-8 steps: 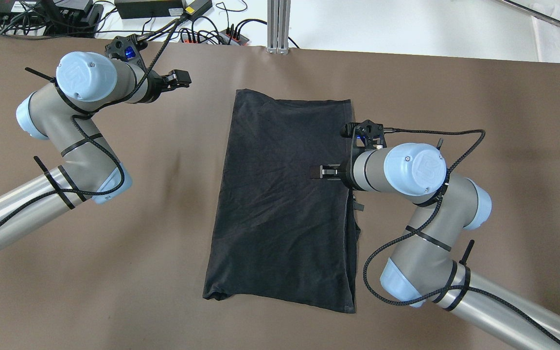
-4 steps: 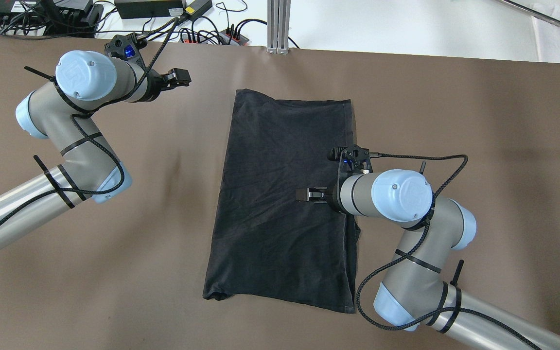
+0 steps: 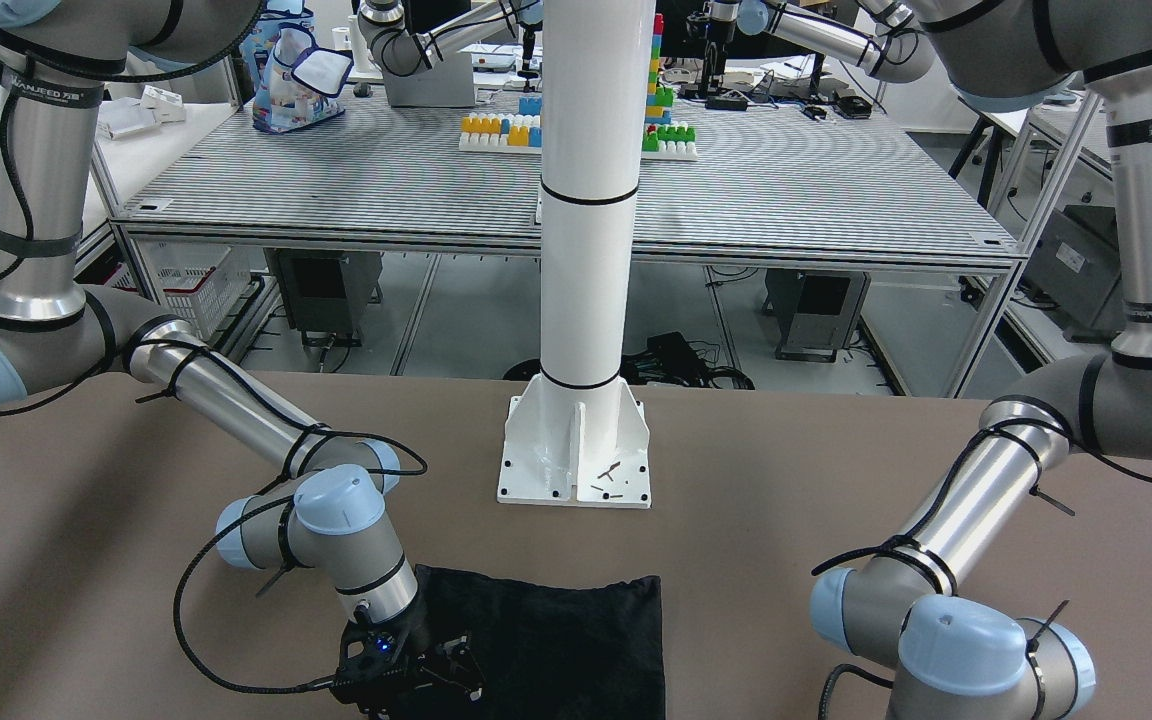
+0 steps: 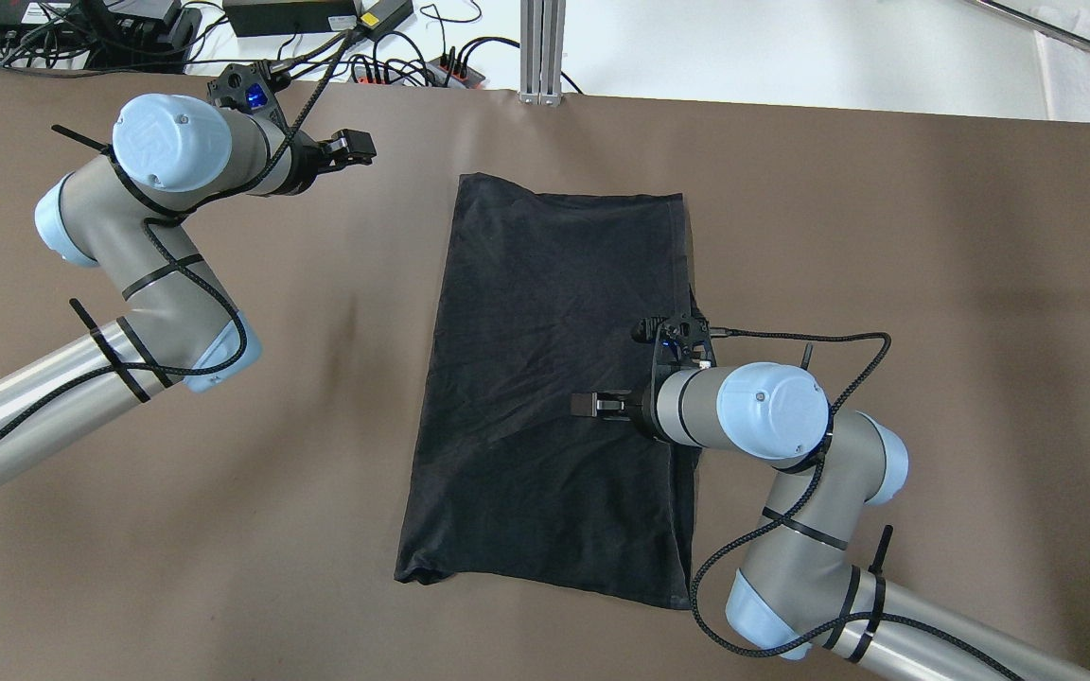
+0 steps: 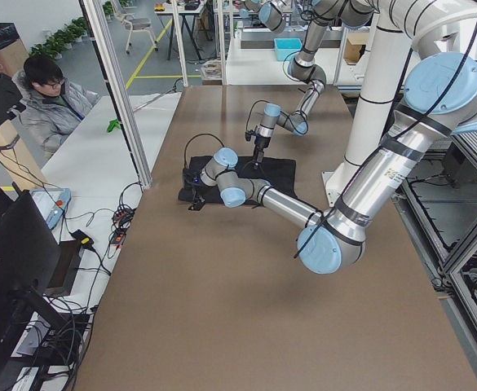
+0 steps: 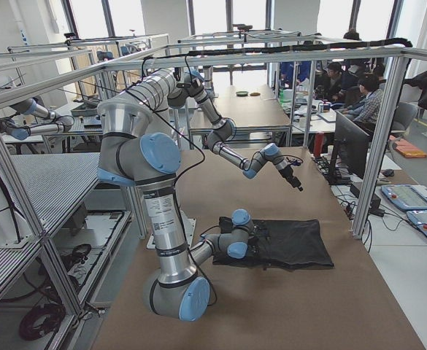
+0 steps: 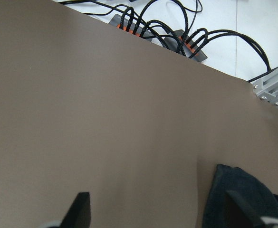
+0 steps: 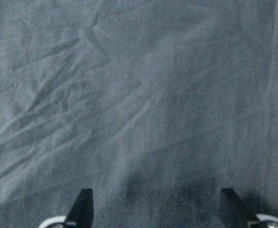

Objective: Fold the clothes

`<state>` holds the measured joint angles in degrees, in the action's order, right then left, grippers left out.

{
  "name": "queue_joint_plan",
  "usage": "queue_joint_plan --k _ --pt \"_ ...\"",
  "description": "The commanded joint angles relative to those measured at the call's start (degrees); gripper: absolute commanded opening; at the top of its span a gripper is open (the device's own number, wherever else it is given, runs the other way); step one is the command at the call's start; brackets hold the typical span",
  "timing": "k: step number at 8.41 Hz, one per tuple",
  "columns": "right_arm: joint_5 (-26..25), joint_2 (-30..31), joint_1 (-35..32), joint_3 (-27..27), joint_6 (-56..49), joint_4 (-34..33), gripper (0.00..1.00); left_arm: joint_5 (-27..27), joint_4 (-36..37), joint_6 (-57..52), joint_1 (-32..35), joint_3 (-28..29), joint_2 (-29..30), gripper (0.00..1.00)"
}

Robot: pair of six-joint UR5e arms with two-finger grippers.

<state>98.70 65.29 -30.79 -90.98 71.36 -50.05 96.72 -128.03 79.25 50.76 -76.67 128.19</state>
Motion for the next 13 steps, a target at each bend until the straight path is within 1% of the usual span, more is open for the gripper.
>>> queue_joint_plan --k 1,3,4,6,7,10,12,13 --pt "0.09 2.38 -0.14 -0.24 0.45 1.0 0.94 -0.04 0.15 -0.06 -0.05 1.16 1.35 1.0" --pt "0.44 3.52 -0.14 -0.42 0.89 3.55 0.94 -0.04 0.15 -0.67 0.13 2.04 1.88 1.0" --pt "0.71 3.53 -0.06 -1.64 2.89 3.47 0.94 -0.04 0.15 -1.02 0.3 2.83 2.15 1.0" --pt "0.71 4.05 0.38 -7.16 6.41 2.77 0.94 -0.04 0.15 -1.03 0.39 2.93 2.24 1.0" --pt "0.71 4.23 0.99 -8.49 9.21 2.85 0.94 -0.04 0.06 -1.03 0.48 2.93 2.24 1.0" --pt "0.45 8.34 4.24 -9.56 18.43 4.95 0.94 -0.3 0.15 -1.11 0.57 3.1 2.24 1.0" --pt "-0.86 11.86 7.23 -8.95 19.43 10.73 0.94 -0.4 0.15 -1.11 0.57 3.37 2.33 1.0" --pt "-1.92 11.88 8.63 -8.69 19.43 10.94 0.94 -0.48 0.15 -1.11 0.57 3.45 2.33 1.0"
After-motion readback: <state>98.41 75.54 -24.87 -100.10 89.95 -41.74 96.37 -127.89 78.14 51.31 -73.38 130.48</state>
